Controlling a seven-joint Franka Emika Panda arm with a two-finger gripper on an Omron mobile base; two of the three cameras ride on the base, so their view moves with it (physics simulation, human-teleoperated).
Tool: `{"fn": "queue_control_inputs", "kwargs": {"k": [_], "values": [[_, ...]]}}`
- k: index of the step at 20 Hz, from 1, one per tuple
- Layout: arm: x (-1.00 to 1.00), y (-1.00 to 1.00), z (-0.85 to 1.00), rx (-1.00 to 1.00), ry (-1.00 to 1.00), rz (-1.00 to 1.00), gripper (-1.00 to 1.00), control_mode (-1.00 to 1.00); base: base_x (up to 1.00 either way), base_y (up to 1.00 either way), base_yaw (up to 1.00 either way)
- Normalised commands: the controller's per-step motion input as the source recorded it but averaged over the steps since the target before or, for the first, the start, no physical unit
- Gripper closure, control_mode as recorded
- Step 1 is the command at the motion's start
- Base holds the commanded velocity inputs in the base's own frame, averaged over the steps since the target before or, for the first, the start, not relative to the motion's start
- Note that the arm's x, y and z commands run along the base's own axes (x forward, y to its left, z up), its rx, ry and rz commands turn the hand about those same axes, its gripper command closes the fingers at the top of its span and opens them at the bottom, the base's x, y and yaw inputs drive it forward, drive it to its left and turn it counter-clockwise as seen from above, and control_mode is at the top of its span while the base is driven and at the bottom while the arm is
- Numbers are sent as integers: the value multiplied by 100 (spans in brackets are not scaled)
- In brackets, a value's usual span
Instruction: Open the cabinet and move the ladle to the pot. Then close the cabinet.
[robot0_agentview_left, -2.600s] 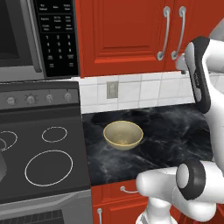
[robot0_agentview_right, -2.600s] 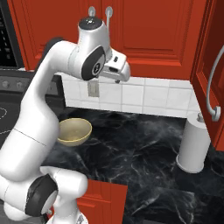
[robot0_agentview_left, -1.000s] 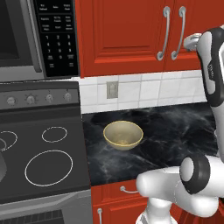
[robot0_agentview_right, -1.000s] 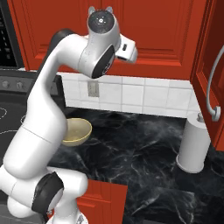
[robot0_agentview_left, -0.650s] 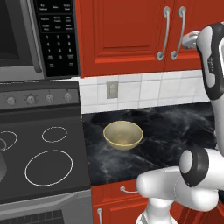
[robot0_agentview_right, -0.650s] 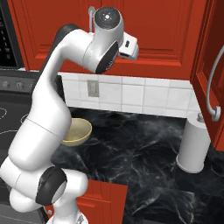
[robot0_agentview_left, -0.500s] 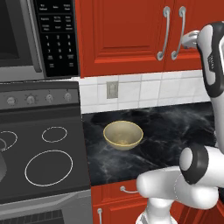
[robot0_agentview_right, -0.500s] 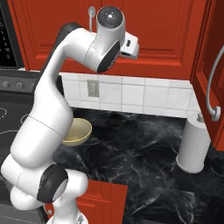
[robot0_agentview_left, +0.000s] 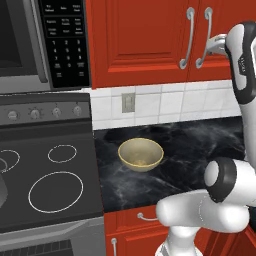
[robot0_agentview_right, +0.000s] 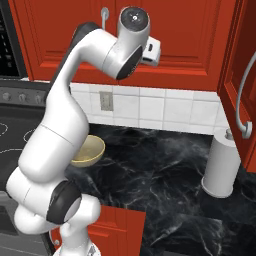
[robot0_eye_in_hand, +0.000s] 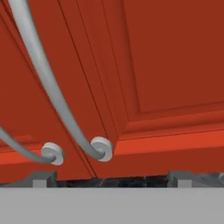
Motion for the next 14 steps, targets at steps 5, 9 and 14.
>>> {"fn": "queue_control_inputs", "kwargs": {"k": [5, 9, 14], "values": [[10, 3, 0, 0, 0, 1, -100, -100, 0, 0, 0], [12, 8, 0, 0, 0, 0, -100, -100, 0, 0, 0], [7, 13, 0, 0, 0, 0, -100, -100, 0, 0, 0]]}}
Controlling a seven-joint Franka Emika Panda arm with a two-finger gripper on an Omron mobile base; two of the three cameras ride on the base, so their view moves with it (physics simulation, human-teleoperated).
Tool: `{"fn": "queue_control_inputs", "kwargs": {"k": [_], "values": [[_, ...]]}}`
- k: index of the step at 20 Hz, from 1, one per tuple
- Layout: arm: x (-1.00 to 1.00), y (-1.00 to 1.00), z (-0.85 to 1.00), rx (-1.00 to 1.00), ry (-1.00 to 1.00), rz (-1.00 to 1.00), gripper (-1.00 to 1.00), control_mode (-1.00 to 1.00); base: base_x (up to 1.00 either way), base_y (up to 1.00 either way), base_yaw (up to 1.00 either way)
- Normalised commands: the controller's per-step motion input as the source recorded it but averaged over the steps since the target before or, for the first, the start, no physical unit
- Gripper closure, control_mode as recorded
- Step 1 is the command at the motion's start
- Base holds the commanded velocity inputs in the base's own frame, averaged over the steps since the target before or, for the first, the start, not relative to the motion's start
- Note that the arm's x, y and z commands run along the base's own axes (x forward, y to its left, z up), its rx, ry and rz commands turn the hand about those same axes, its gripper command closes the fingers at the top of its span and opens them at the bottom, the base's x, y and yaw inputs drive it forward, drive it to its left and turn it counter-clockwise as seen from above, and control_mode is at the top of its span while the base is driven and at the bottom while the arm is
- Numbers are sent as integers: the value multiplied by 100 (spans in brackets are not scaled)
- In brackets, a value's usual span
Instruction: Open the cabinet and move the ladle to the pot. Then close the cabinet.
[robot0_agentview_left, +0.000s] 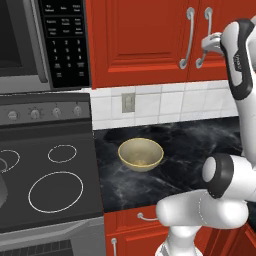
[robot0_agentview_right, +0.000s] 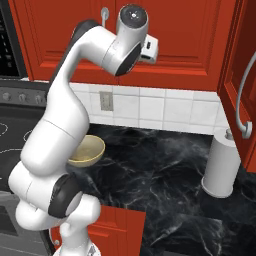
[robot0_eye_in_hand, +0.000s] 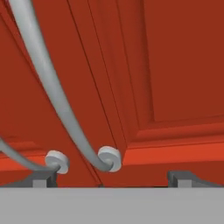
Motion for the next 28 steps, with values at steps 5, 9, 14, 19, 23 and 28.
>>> {"fn": "queue_control_inputs", "kwargs": {"k": [5, 9, 14, 19, 23, 28], "values": [[23, 6, 0, 0, 0, 1, -100, -100, 0, 0, 0], [31, 0, 0, 0, 0, 1, -100, -100, 0, 0, 0], [38, 0, 0, 0, 0, 1, -100, -100, 0, 0, 0], [35, 0, 0, 0, -4, 0, -100, -100, 0, 0, 0], [29, 0, 0, 0, -9, 0, -100, -100, 0, 0, 0], [27, 0, -2, -2, -11, 0, -100, -100, 0, 0, 0]]}}
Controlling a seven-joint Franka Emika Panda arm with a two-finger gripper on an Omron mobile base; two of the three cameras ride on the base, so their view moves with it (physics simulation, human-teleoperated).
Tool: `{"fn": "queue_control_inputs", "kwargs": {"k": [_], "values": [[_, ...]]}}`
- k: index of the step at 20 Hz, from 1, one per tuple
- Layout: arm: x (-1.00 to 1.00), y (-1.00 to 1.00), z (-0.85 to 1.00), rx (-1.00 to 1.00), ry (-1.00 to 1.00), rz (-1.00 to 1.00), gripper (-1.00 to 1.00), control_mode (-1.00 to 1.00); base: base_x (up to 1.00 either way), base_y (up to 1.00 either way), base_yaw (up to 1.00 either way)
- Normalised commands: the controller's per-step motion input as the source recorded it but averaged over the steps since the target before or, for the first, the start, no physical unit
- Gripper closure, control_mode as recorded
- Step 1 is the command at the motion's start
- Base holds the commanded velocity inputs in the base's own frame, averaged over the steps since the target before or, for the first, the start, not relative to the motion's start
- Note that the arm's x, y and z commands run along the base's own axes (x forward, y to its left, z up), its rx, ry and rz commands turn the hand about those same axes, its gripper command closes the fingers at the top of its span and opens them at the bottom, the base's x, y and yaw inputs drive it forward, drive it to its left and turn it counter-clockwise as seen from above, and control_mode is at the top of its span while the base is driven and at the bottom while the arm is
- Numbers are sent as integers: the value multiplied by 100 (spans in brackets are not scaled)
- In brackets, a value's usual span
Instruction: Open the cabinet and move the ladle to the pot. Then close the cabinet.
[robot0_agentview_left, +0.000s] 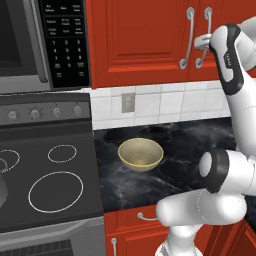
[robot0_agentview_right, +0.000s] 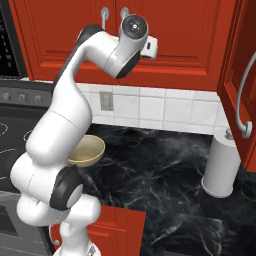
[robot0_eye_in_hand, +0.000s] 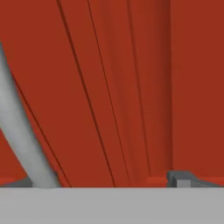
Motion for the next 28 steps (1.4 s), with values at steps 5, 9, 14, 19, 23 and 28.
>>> {"fn": "queue_control_inputs", "kwargs": {"k": [5, 9, 14, 19, 23, 28], "values": [[30, 0, -4, -3, -9, 0, 100, -100, 0, 0, 0], [21, -15, -1, -1, -4, 0, 100, -100, 0, 0, 0], [4, -53, 0, 0, 0, 0, 100, -100, 0, 0, 0], [-3, -83, 0, 0, 0, 0, 100, -100, 0, 0, 0], [-30, -99, 0, 0, 0, 0, 100, -100, 0, 0, 0], [-52, -100, 0, 0, 0, 0, 100, -100, 0, 0, 0]]}}
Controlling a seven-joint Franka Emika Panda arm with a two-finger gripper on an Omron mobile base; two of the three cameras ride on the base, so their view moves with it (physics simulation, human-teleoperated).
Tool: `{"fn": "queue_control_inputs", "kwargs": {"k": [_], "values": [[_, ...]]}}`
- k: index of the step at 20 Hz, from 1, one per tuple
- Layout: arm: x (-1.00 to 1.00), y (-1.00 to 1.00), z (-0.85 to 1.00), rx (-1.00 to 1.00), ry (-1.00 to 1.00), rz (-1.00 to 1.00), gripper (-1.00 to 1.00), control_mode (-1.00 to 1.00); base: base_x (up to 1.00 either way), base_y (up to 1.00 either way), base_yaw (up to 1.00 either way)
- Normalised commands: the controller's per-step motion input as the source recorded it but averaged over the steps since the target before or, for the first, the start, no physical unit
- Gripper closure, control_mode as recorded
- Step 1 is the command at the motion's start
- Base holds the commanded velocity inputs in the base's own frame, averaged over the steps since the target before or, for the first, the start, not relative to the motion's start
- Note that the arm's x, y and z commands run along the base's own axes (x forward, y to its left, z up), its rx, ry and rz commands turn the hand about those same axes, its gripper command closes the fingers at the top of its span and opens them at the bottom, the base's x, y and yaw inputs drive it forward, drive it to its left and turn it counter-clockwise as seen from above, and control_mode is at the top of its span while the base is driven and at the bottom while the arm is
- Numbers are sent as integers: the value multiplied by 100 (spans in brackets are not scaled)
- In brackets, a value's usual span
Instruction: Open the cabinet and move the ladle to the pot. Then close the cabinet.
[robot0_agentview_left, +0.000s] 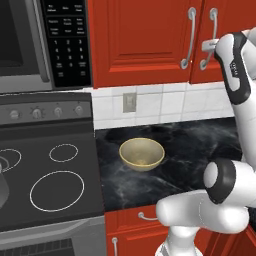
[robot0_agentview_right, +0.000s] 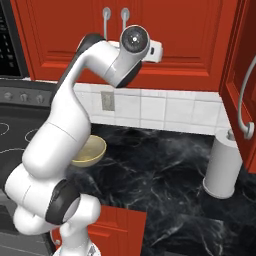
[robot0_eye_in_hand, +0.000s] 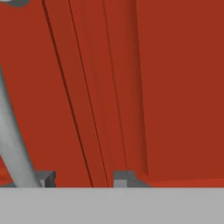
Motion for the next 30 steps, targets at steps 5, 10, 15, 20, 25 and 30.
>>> {"fn": "queue_control_inputs", "kwargs": {"k": [5, 10, 15, 20, 25, 30], "values": [[-73, -100, 0, 0, 0, 0, 100, -100, 0, 0, 0], [-82, -100, 0, 0, 0, 0, 100, -100, 0, 0, 0], [-93, -100, 0, 0, 0, 0, 100, -100, 0, 0, 0], [-89, -100, 0, 0, 0, 0, 100, -100, 0, 0, 0], [-74, -100, 0, 0, 0, 0, 100, -100, 0, 0, 0], [-42, -92, -12, 0, 0, 0, 100, -100, 0, 0, 0]]}}
